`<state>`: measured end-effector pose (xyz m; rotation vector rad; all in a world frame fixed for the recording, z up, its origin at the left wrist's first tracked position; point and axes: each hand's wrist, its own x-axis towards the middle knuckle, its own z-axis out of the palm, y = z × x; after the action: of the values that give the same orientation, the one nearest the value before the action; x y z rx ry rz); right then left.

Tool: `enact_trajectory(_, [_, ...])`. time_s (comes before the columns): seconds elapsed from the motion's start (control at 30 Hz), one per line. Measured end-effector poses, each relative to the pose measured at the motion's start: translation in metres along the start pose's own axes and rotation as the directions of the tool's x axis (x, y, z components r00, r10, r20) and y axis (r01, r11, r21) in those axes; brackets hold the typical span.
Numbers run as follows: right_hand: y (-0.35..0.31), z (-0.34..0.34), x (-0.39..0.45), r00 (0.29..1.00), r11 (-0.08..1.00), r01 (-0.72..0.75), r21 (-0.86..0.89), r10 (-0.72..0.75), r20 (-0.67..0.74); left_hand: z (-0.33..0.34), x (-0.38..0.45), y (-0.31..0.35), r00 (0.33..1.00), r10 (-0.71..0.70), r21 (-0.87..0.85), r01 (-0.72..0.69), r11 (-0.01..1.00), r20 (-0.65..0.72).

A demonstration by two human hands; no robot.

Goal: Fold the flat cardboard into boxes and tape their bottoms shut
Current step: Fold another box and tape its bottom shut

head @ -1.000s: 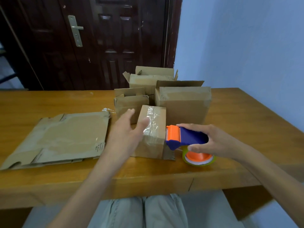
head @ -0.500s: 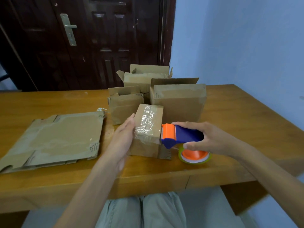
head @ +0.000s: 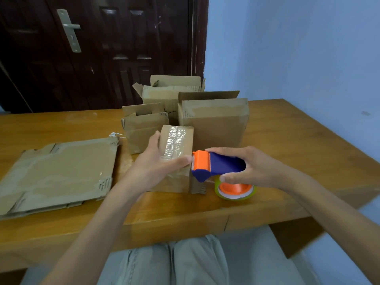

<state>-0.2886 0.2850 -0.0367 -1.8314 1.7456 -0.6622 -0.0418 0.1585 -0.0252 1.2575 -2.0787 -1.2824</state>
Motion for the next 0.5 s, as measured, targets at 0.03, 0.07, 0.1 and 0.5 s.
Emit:
enact_trajectory(0.03, [0.000, 0.000, 0.001, 1.000, 1.000, 0.000, 0.000, 0.000, 0.000, 0.000, 0.000, -0.001, 1.000, 0.000, -0.010, 0.000, 1.000, -0.003])
enact_trajectory(0.07, [0.000, 0.001, 0.001, 1.000, 1.000, 0.003, -0.002, -0.003, 0.001, 0.001, 0.001, -0.002, 1.000, 0.004, -0.011, -0.004, 1.000, -0.007])
enact_trajectory(0.1, [0.001, 0.000, -0.001, 1.000, 1.000, 0.005, -0.001, -0.005, 0.002, 0.001, 0.002, -0.003, 1.000, 0.006, -0.005, -0.006, 1.000, -0.013])
enact_trajectory(0.5, [-0.004, -0.008, -0.028, 1.000, 0.998, 0.010, -0.067, -0.012, -0.018, 0.000, 0.007, -0.006, 1.000, 0.002, -0.004, -0.002, 1.000, 0.003])
